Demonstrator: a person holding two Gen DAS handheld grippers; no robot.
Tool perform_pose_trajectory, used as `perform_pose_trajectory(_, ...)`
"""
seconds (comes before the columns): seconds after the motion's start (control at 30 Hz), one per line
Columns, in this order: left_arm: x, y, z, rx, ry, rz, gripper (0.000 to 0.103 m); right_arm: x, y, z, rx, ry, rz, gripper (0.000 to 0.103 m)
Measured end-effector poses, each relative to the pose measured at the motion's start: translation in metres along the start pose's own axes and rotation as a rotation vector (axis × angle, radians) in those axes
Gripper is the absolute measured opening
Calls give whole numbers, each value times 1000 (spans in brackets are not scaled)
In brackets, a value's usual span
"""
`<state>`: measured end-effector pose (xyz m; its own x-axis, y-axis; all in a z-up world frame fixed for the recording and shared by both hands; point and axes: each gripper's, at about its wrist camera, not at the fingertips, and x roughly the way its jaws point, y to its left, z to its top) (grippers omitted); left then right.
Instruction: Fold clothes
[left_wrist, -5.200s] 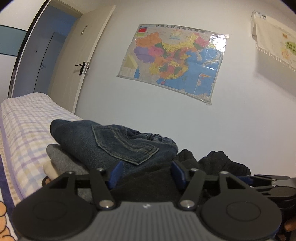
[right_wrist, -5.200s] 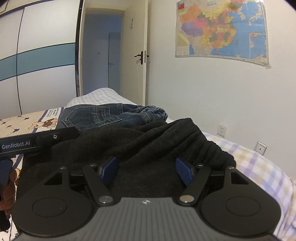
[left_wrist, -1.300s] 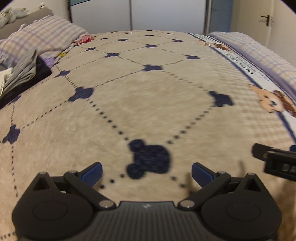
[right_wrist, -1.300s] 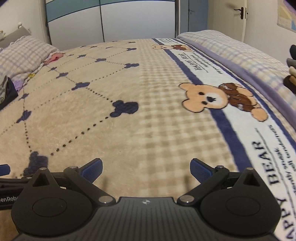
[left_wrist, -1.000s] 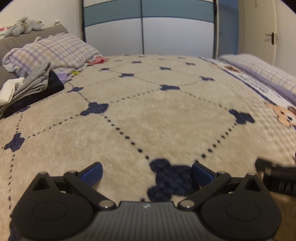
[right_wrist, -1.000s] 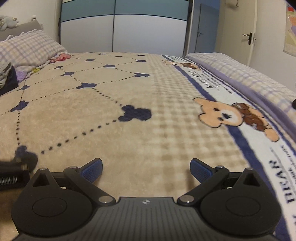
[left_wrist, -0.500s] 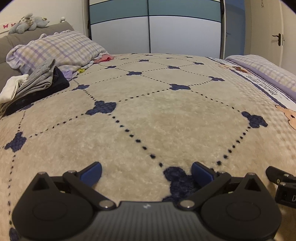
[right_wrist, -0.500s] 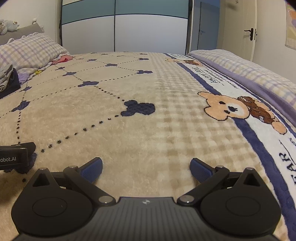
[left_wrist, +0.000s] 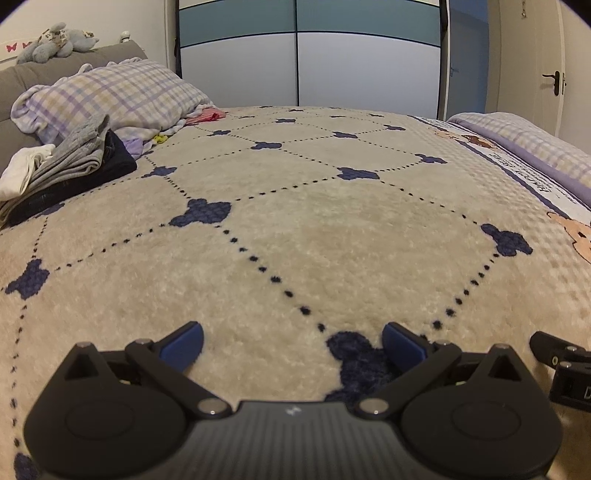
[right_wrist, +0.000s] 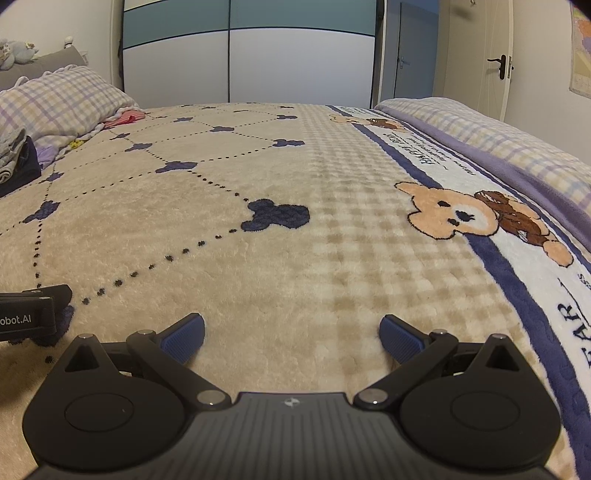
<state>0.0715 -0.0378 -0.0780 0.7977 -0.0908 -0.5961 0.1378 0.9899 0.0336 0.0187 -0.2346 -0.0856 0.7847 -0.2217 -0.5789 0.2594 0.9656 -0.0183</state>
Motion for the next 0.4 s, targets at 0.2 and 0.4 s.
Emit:
perform_pose_trajectory(0.2, 0, 0, 0, 1, 1, 2, 103, 1, -3, 0, 12, 4, 9, 103)
perform_pose_trajectory(0.4, 0, -1, 0, 3, 0, 4, 103, 1, -3, 0, 12, 4, 10, 103)
